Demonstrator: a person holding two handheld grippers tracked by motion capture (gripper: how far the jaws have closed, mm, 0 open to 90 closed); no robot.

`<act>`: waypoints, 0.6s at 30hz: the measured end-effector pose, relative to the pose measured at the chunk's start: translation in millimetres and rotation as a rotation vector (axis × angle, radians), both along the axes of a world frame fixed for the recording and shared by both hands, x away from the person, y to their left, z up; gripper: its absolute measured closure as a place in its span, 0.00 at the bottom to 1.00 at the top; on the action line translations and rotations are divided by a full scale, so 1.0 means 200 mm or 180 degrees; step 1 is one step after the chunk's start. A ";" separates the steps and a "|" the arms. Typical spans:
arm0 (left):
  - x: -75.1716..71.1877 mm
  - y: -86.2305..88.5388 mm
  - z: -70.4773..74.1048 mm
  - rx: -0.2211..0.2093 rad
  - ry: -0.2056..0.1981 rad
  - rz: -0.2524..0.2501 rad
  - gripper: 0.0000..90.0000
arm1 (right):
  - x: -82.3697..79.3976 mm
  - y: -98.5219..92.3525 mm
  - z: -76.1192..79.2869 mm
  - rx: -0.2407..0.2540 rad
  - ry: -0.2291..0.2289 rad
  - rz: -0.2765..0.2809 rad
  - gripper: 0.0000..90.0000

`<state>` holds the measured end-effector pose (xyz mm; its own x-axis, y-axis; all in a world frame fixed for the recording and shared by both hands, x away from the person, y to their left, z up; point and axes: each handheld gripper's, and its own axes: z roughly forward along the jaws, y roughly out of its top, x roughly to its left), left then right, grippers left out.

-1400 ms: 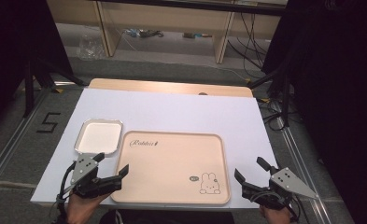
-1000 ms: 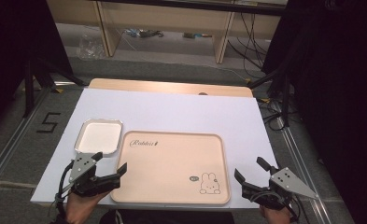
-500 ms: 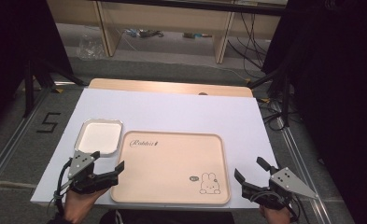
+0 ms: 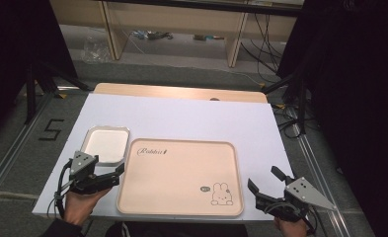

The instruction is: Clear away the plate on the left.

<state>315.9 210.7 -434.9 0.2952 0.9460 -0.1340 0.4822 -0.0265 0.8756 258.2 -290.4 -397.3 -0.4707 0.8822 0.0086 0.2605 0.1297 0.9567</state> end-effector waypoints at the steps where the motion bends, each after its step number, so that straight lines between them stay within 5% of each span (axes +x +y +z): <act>1: 0.01 0.01 0.00 -0.0022 -0.0011 0.0010 0.09 | 0.00 0.00 0.00 -0.0001 0.0006 -0.0004 0.17; 13: 0.07 0.08 -0.01 -0.0020 0.0041 0.0186 0.09 | 0.00 0.00 0.00 -0.0001 -0.0003 -0.0010 0.17; 17: 0.09 0.10 -0.01 -0.0212 0.0101 0.0230 0.09 | 0.00 0.00 0.00 -0.0006 -0.0005 -0.0012 0.17; 18: 0.09 0.10 -0.01 -0.0172 0.0094 0.0244 0.10 | 0.00 0.00 0.00 -0.0009 -0.0005 -0.0014 0.17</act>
<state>334.3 231.4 -436.7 0.2174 0.9568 -0.1932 0.5068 0.0585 0.8601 258.7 -290.5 -397.7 -0.4668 0.8844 0.0053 0.2595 0.1312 0.9568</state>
